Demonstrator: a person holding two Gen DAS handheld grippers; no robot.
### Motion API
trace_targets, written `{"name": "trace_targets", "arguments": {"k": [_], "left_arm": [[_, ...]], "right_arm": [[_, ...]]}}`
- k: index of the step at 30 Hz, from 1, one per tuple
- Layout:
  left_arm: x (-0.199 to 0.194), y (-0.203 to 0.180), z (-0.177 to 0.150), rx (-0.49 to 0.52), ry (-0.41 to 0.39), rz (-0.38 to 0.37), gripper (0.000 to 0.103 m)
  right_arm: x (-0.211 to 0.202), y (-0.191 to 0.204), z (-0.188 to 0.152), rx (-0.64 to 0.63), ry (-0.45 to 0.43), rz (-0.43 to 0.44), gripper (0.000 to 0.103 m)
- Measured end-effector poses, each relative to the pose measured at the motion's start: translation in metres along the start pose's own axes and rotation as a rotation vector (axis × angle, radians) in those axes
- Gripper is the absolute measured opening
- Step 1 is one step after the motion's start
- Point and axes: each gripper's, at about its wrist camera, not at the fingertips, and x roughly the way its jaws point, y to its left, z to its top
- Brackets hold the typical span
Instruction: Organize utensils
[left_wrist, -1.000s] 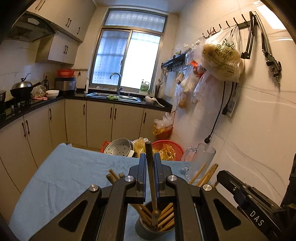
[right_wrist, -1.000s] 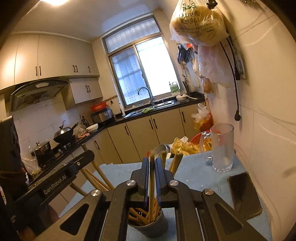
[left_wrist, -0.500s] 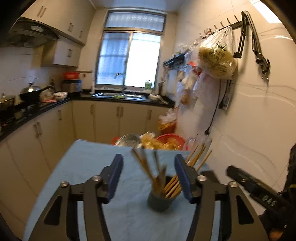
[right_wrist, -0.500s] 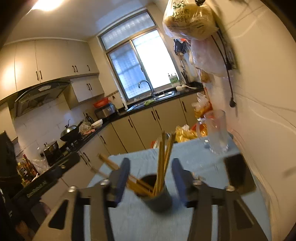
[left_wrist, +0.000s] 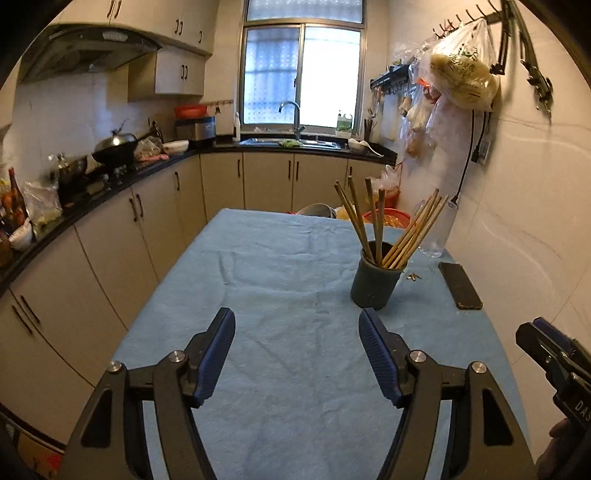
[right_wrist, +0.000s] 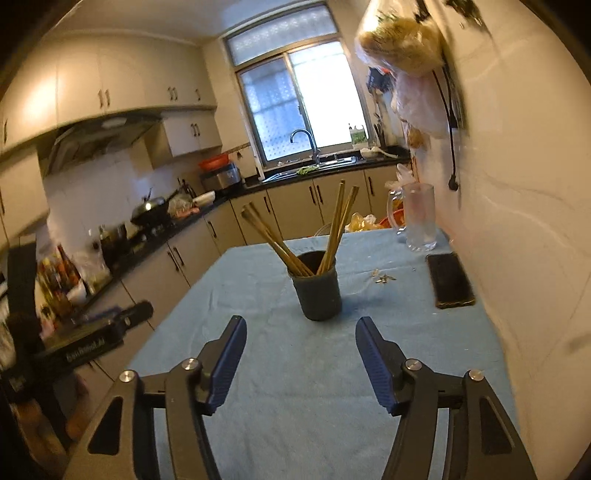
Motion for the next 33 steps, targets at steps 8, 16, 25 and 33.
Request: {"name": "trace_targets", "arguments": {"k": [8,16,25,33], "left_arm": [[-0.027,-0.006,-0.01,0.049,-0.062,0.036,0.076],[-0.032,-0.005,-0.012,0.033,-0.067,0.033,0.078],[-0.034,-0.006,-0.014,0.039,-0.073,0.046,0.078],[-0.029,-0.004,-0.017,0.046,-0.066,0.061,0.079]], "right_arm": [[-0.021,0.008,-0.003,-0.008,-0.029,-0.004,0.066],[-0.03,0.014,-0.001,-0.014,-0.06,-0.001,0.067],[-0.036,0.017,0.0,-0.019,-0.092,-0.017,0.068],[-0.039,0.017,0.001,-0.014,-0.115,-0.013,0.071]]}}
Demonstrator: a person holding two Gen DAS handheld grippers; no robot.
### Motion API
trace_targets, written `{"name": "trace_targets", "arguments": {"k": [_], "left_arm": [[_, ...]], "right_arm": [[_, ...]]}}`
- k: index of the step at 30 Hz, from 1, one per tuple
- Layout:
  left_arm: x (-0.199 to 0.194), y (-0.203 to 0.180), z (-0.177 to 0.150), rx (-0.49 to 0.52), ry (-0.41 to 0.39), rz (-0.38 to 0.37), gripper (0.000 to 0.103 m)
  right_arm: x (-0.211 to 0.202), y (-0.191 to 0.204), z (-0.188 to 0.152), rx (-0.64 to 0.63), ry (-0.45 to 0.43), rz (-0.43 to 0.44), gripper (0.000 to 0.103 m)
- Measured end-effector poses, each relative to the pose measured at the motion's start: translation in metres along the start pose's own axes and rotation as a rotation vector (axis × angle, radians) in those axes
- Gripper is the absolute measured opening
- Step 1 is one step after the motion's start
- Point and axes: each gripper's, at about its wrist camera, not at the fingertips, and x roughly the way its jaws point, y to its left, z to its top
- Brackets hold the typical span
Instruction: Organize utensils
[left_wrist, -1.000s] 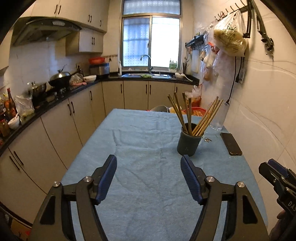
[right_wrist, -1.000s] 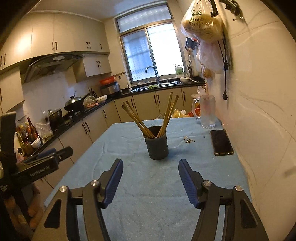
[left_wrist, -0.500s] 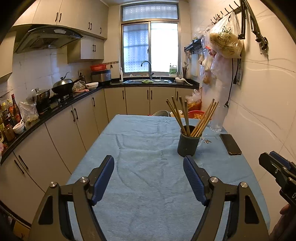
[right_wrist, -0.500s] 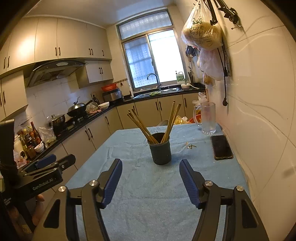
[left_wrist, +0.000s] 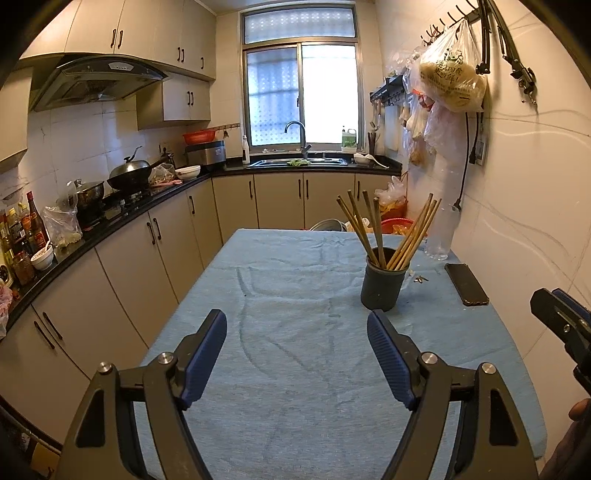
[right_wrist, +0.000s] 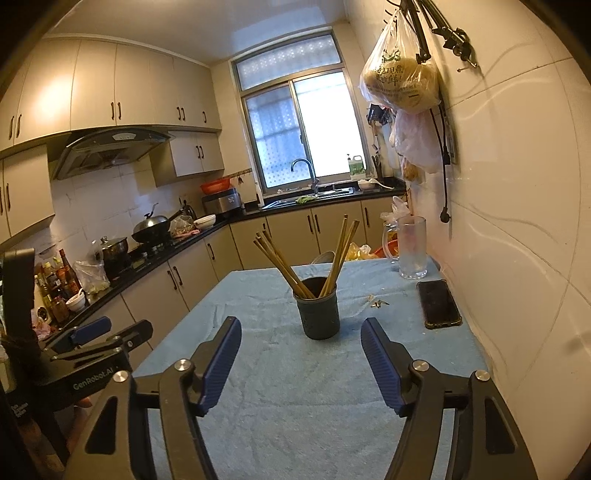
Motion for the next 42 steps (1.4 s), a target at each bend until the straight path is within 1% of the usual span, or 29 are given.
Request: {"name": "trace_targets", "arguments": {"k": [10,20,27,28,30,34,42], "left_arm": [[0.004,0.002,-0.001,-0.001,0.014,-0.001,0.079],[0.001,0.005,0.0,0.006,0.016,-0.003,0.079],[-0.005,0.009,0.002,-0.014,-0.01,0.003,0.079],[-0.005,0.011,0.003,-0.021,-0.012,0.003,0.08],[-0.004,0.011,0.003,-0.02,-0.007,0.004,0.084],[-0.003,0.01,0.003,-0.006,-0.013,0.02,0.084],[-0.001,0.008,0.003,-0.001,-0.009,0.015,0.084]], "right_arm": [[0.008,0.001,-0.001,-0.001,0.016,0.006,0.071],[0.006,0.006,0.0,-0.012,0.009,0.008,0.071],[0.006,0.006,0.001,-0.021,0.007,0.002,0.071],[0.006,0.006,0.001,-0.021,0.01,0.001,0.071],[0.007,0.006,0.0,-0.022,0.012,-0.001,0.071],[0.008,0.006,0.001,-0.017,0.013,-0.001,0.071],[0.009,0.006,0.003,-0.022,0.013,-0.003,0.071]]}}
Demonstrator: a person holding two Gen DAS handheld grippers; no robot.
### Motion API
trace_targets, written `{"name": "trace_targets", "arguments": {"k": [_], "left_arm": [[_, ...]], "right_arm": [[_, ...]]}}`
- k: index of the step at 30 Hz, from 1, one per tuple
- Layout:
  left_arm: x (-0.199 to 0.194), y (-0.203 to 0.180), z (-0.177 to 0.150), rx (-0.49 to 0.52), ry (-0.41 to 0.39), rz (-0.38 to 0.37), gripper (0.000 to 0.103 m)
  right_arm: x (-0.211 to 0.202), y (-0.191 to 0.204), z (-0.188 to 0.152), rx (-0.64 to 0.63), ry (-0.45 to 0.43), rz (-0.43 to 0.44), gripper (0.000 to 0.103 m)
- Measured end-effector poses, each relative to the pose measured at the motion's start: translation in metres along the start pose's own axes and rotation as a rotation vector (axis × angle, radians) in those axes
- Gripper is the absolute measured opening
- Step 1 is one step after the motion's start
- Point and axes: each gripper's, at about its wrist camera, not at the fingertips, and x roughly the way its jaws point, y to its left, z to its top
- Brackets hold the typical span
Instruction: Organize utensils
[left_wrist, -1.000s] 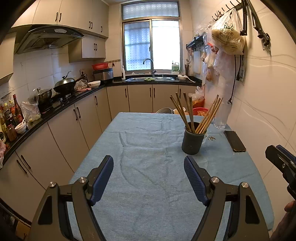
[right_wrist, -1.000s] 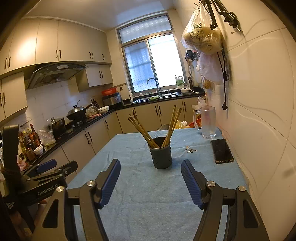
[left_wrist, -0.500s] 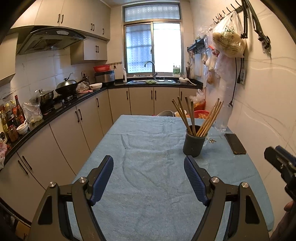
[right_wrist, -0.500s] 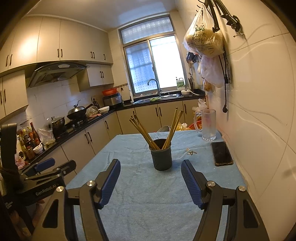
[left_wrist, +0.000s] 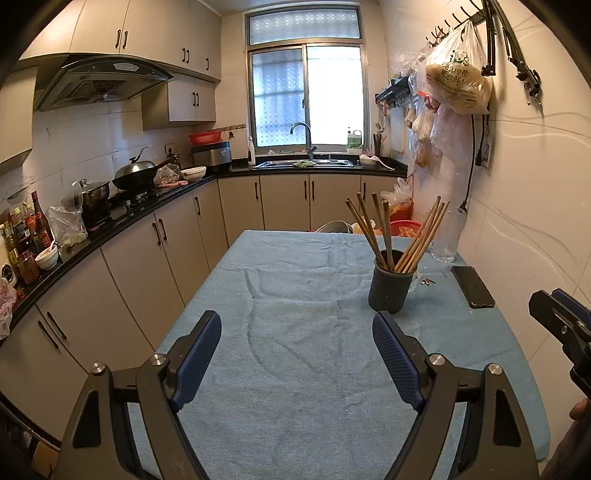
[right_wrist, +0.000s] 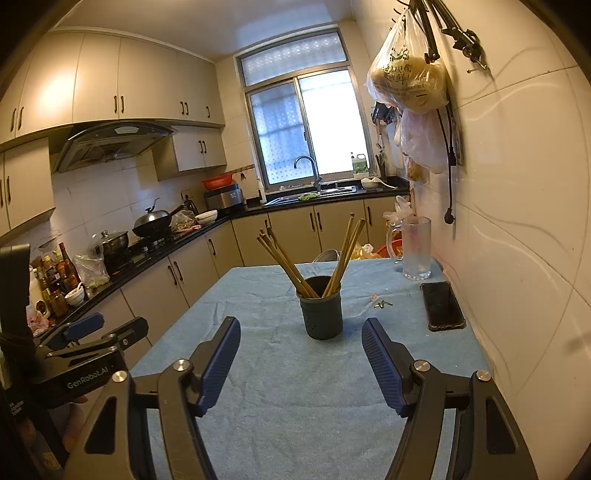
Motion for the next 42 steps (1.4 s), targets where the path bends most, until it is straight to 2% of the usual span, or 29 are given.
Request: {"name": "trace_targets", "arguments": {"k": [42], "left_arm": [[0.0047,-0.0043,-0.0067,0.033,0.028,0.015,0.085]], "right_arm": [[0.0029,0.0015,-0.0051,0.007,0.012,-0.001,0.071]]}}
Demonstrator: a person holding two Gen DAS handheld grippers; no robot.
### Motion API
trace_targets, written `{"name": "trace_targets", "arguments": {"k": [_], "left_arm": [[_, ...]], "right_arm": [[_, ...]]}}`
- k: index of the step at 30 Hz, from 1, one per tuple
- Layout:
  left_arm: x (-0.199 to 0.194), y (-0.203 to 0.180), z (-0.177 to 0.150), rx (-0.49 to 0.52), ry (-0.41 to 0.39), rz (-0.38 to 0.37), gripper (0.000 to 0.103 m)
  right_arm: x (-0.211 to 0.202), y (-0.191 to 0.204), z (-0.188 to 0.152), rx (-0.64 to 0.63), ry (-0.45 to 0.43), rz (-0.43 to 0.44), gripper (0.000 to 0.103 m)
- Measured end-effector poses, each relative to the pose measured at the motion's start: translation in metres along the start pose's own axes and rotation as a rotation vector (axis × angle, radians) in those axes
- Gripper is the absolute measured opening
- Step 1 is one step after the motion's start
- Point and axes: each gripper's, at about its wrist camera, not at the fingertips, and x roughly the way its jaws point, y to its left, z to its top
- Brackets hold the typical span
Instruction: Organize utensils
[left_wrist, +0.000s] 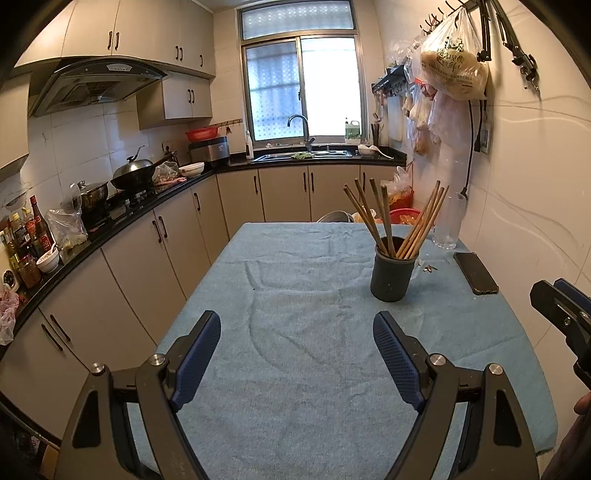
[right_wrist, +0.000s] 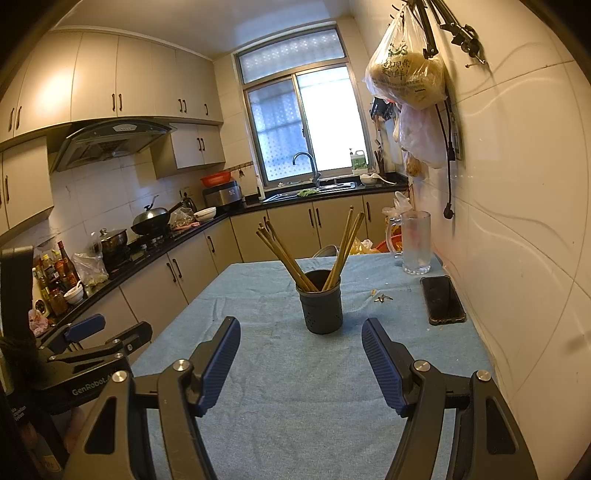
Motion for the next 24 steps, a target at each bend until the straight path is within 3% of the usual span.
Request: {"name": "trace_targets", "arguments": {"k": [24], "left_arm": [[-0.0008,0.0022,0.0015,0.005,0.001,0.005,0.085]], "right_arm": [[0.0008,-0.0034,0.001,-0.007,-0.007,0.004,0.071]]}}
